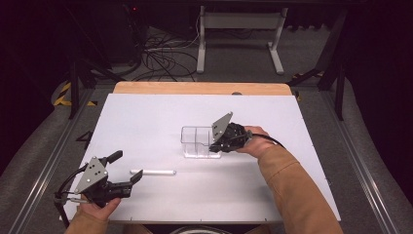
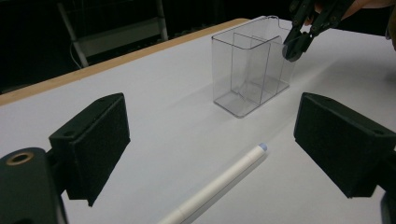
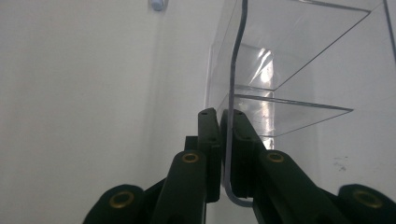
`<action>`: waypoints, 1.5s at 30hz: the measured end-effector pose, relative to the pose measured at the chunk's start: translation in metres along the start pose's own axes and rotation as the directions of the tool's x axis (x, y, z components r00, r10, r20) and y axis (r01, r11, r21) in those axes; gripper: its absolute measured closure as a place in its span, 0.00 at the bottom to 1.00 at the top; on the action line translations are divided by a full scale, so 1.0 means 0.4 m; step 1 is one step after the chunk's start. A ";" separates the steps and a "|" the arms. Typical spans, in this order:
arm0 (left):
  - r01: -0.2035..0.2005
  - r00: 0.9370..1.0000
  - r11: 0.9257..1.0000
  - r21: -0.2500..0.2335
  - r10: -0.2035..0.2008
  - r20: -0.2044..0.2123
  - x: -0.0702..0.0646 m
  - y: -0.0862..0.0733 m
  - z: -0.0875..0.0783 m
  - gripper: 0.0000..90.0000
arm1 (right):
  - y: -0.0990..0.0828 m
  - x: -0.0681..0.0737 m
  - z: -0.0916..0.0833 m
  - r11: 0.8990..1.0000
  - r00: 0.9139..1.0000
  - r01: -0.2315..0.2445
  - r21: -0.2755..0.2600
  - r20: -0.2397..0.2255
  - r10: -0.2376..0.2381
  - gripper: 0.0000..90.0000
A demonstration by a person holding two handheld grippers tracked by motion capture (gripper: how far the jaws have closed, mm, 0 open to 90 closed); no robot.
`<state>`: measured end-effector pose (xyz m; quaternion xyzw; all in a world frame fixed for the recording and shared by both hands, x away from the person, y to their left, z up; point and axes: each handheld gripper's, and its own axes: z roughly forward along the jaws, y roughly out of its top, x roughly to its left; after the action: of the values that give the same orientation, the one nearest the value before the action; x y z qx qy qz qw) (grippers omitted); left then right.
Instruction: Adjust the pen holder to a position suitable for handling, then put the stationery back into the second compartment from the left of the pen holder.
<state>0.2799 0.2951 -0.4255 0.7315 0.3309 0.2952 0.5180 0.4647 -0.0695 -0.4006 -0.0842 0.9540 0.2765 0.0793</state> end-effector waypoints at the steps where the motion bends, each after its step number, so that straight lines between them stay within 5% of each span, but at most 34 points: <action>1: 0.000 1.000 1.000 0.000 0.000 0.000 0.000 0.000 0.000 0.13 | -0.001 -0.001 0.000 1.000 1.000 -0.001 -0.001 0.006 0.001 0.94; 21: -0.004 1.000 1.000 0.004 0.004 0.013 -0.003 0.004 0.011 0.13 | -0.005 0.002 0.001 0.999 0.999 -0.035 -0.005 0.021 0.035 0.92; 26: -0.010 1.000 1.000 0.009 0.010 0.020 -0.002 0.008 0.018 0.12 | -0.013 0.002 -0.011 0.994 0.996 -0.087 -0.059 0.032 0.089 0.73; 31: -0.020 0.999 1.000 0.017 0.019 0.027 -0.002 0.012 0.025 0.12 | -0.007 0.010 -0.059 0.967 0.977 -0.199 -0.162 0.042 0.208 0.50; 38: -0.038 0.998 0.999 0.027 0.037 0.045 -0.006 0.021 0.034 0.12 | 0.002 0.034 -0.103 0.937 0.961 -0.241 -0.254 0.076 0.268 0.33; 40: -0.044 0.998 0.998 0.035 0.042 0.053 -0.006 0.024 0.038 0.12 | 0.000 0.048 -0.121 0.910 0.944 -0.274 -0.311 0.097 0.317 0.21; 41: -0.044 0.998 0.998 0.038 0.042 0.055 -0.006 0.025 0.039 0.12 | 0.000 0.048 -0.121 0.910 0.944 -0.274 -0.311 0.097 0.317 0.21; 42: -0.043 0.998 0.998 0.040 0.040 0.058 -0.006 0.027 0.041 0.11 | -0.006 0.058 -0.134 0.894 0.930 -0.287 -0.343 0.126 0.346 0.15; 43: -0.043 0.997 0.998 0.041 0.041 0.063 -0.005 0.028 0.042 0.11 | -0.006 0.058 -0.134 0.894 0.930 -0.287 -0.343 0.126 0.346 0.15; 45: -0.046 0.997 0.998 0.043 0.043 0.066 -0.003 0.032 0.043 0.10 | -0.022 0.076 -0.159 0.864 0.908 -0.303 -0.402 0.153 0.389 0.11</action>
<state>0.2947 0.2812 -0.4186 0.7592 0.3040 0.2756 0.5052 0.4304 -0.1145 -0.3581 0.1084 0.8685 0.4685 0.1200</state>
